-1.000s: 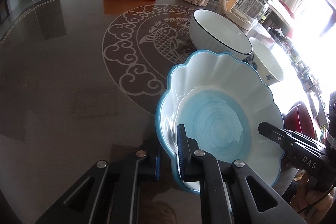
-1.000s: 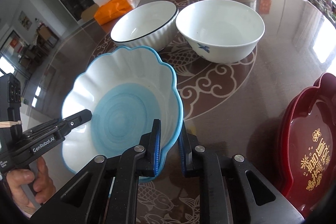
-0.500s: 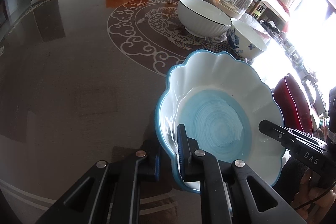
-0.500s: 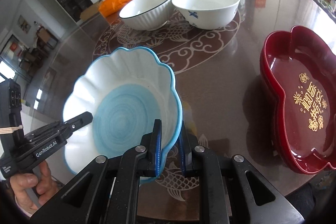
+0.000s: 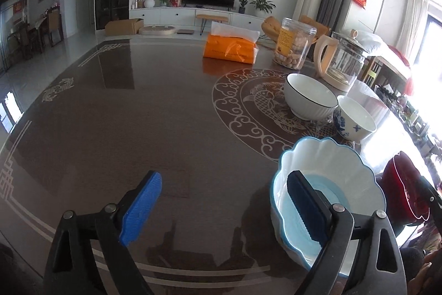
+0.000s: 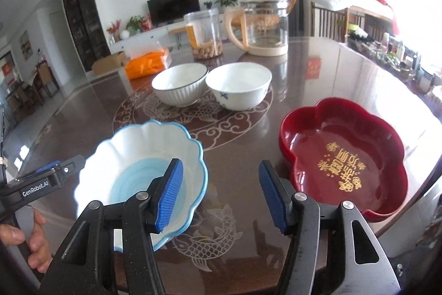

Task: Organize plates and bowls
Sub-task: 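Open both tools and withdraw from the scalloped dish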

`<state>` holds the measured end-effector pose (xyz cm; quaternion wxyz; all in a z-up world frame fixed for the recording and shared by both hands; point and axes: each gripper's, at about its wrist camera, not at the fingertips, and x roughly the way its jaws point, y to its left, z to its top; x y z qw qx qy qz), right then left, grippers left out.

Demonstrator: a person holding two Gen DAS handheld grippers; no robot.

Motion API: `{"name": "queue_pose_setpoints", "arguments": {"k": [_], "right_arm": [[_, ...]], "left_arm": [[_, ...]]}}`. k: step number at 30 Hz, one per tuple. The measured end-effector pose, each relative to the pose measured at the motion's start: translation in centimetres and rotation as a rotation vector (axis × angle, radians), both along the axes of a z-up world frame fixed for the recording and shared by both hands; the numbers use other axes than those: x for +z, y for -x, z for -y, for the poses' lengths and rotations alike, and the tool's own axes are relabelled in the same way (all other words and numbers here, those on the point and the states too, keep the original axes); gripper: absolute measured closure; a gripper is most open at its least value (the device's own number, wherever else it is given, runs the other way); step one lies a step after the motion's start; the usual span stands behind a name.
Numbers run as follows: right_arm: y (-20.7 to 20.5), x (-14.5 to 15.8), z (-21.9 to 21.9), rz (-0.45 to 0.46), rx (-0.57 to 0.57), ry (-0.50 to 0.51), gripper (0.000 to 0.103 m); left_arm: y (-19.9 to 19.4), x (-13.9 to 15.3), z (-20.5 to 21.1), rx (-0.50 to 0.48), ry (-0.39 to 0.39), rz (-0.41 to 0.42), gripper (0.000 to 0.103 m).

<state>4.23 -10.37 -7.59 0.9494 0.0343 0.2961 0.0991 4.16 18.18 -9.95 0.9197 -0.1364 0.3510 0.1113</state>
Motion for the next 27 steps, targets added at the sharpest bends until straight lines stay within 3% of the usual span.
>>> {"name": "queue_pose_setpoints", "arguments": {"k": [3, 6, 19, 27], "right_arm": [[2.5, 1.5, 1.4, 0.142, -0.067, -0.031, 0.031], [3.6, 2.3, 1.5, 0.214, -0.081, -0.024, 0.031], [3.9, 2.4, 0.1, 0.258, -0.051, 0.037, 0.03], [4.2, 2.2, -0.1, 0.27, -0.049, 0.049, 0.03]], "left_arm": [[0.9, 0.2, -1.3, 0.033, 0.007, -0.011, 0.009], [1.6, 0.4, -1.9, 0.055, -0.001, -0.019, 0.009], [1.5, 1.4, -0.1, 0.026, 0.0, -0.015, 0.009], [1.8, 1.4, -1.0, 0.069, 0.023, -0.02, 0.009]]}}
